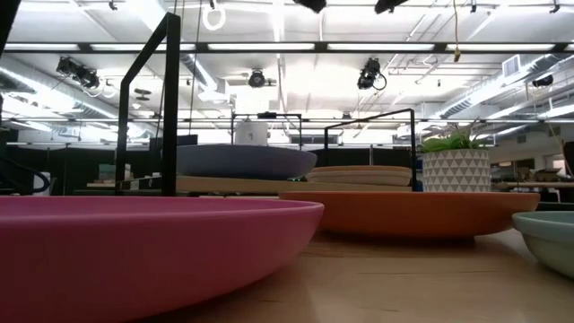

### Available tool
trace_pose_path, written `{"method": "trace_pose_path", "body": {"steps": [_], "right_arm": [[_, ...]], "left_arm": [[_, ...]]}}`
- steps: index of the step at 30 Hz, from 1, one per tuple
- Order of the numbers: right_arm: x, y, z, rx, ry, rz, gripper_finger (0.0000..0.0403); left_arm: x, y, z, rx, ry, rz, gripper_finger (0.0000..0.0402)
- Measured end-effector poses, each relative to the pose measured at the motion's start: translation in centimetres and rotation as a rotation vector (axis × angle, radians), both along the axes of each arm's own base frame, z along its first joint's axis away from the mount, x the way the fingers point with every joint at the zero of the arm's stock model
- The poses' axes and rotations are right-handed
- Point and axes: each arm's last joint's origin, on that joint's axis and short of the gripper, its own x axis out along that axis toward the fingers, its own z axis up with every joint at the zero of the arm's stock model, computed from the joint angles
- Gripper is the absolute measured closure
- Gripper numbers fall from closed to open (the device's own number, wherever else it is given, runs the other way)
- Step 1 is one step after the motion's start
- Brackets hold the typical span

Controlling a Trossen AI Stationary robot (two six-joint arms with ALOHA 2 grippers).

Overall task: Place and stack plates onto a shelf
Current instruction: Stack the orange plate on top of the blue plate on the shelf

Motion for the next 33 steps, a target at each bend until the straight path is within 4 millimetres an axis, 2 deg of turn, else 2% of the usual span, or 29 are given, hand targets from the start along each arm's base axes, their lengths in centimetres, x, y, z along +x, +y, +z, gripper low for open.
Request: {"method": "trace_pose_path", "body": {"steps": [3,6,14,21,28,33], "right_arm": [[-1.1,-0.1,0.7,0.035,-0.047,-0.02,0.0286],[-1.8,-0.1,1.0,0.062,-0.071,-0.026,0.0286],[-2.0,-0.1,1.0,0.075,-0.061,-0.015,0.0286],[-1.9,-0.1,0.5,0.074,-0.045,-0.016,0.0286],[-1.6,-0.1,-1.0,0.066,0.009,-0.021,0.0286],[-1.5,0.0,-1.3,0.064,0.012,-0.022,0.0286]], "left_arm": [[0.7,-0.9,-1.7,-0.011,0.044,0.031,0.0285],[1.6,-2.2,-4.3,0.005,0.091,0.019,0.0285],[2.5,-4.6,-9.3,0.089,0.184,-0.108,0.0285],[3.5,-5.0,-11.6,0.135,0.182,-0.096,0.0285],[3.5,-5.2,-12.3,0.152,0.196,-0.134,0.0285],[3.7,-5.4,-13.1,0.163,0.198,-0.156,0.0285]]}}
